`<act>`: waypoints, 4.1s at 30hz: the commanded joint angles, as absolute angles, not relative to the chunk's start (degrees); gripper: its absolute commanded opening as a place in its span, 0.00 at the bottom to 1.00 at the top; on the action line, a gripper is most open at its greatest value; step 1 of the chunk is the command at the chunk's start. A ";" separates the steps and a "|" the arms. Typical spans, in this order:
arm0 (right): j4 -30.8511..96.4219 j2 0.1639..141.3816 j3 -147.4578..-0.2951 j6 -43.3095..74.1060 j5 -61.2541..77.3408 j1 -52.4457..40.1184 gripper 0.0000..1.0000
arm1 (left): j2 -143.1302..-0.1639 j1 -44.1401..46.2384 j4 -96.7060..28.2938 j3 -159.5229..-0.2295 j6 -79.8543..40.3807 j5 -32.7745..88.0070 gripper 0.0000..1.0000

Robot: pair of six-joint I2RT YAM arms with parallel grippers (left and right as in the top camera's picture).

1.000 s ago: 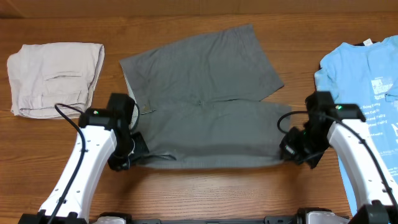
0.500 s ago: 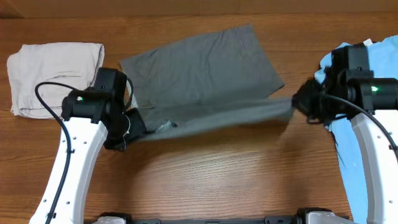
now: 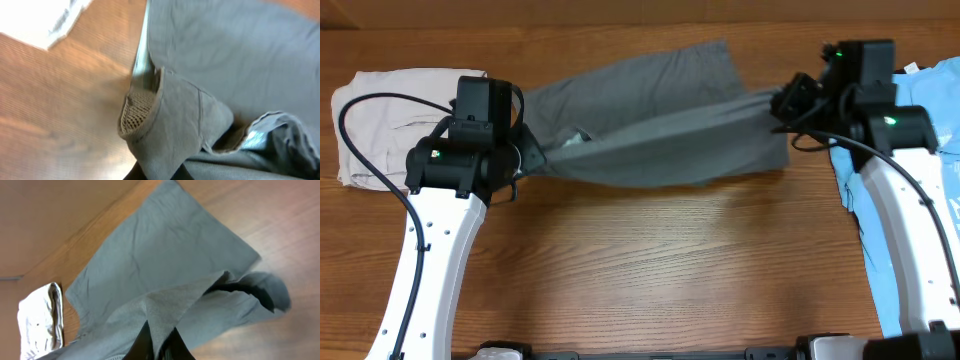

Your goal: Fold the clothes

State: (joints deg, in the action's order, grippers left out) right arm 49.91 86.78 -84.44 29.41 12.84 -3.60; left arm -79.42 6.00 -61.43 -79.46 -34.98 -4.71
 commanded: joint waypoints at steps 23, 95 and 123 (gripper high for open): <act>35.29 118.56 -85.89 22.02 9.87 -7.11 0.04 | -111.46 5.65 -36.23 -71.72 -29.93 -12.62 0.04; 66.41 102.96 -99.07 19.70 0.47 -6.68 0.04 | -89.34 16.51 -40.71 -75.99 -27.20 -19.94 0.05; 53.12 116.25 -97.89 22.72 -6.59 -6.68 0.04 | -108.12 12.84 -34.92 -75.96 -30.06 -20.82 0.12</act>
